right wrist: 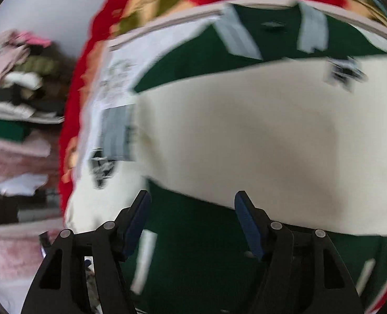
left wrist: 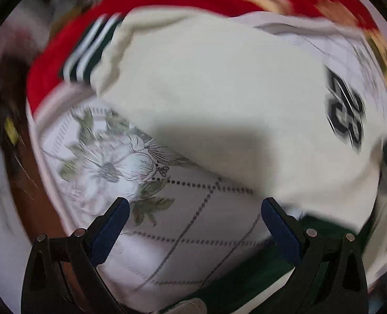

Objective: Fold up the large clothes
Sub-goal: 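Fold the held sleeve across the jacket body toward the other sleeve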

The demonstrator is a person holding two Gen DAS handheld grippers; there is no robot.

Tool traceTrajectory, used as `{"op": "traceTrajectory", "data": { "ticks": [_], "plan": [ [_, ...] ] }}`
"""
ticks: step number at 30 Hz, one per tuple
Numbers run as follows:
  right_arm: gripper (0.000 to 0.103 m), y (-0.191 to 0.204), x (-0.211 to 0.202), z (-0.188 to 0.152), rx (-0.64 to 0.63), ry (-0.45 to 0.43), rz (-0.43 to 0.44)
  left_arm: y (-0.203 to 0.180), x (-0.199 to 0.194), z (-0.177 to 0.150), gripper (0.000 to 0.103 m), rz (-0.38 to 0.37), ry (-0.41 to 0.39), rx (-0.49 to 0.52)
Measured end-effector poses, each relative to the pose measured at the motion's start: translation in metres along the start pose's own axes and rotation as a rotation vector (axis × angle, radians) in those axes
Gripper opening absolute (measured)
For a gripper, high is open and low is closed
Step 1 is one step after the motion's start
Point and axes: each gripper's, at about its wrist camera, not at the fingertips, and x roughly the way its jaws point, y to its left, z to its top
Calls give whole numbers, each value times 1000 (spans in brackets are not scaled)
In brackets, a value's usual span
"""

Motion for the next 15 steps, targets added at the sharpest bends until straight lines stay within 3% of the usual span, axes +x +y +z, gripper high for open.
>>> {"op": "traceTrajectory", "data": {
  "ticks": [4, 7, 9, 10, 11, 13, 15],
  "plan": [
    [69, -50, -9, -2, 134, 17, -47, 34, 34, 27, 102, -103, 54, -211],
    [69, -58, -4, -12, 163, 10, -51, 51, 37, 49, 98, -119, -37, -311],
    [69, -58, 2, -16, 159, 16, -51, 53, 31, 67, 64, -76, -130, -317],
    [69, -53, 9, -21, 147, 21, -56, 53, 29, 77, 38, -69, -169, -316],
    [69, -47, 10, -18, 138, 24, -60, 53, 28, 88, 20, -54, -192, -319],
    [69, -34, 15, -13, 105, 19, -86, 54, 27, 107, 11, -65, -229, -316],
    [69, -15, 16, -2, 83, 9, -94, 51, 20, 128, 8, -75, -267, -284]
  ]
}}
